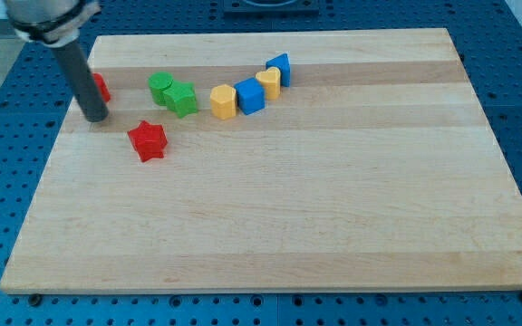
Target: Move the red circle into the green circle
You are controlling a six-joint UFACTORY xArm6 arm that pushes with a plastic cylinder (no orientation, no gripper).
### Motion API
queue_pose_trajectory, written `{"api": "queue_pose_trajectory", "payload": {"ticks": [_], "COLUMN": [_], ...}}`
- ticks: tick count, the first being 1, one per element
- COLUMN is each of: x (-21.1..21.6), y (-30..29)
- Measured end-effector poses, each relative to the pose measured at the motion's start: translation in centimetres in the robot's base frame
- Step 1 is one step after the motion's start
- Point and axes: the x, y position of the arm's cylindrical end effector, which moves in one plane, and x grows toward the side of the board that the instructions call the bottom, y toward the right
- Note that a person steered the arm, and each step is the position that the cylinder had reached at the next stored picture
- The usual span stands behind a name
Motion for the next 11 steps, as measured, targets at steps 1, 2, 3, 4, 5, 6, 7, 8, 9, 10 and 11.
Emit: {"api": "queue_pose_trajectory", "payload": {"ticks": [1, 2, 3, 4, 5, 6, 7, 8, 9, 10, 11], "x": [-0.2, -3.0, -5.9, -5.7, -4.7, -8.1, -10.9, -10.7, -9.7, -9.0, -9.0], "y": [-3.3, -1.4, 3.2, 3.6, -0.7, -2.3, -1.6, 1.5, 3.5, 4.9, 4.9]}}
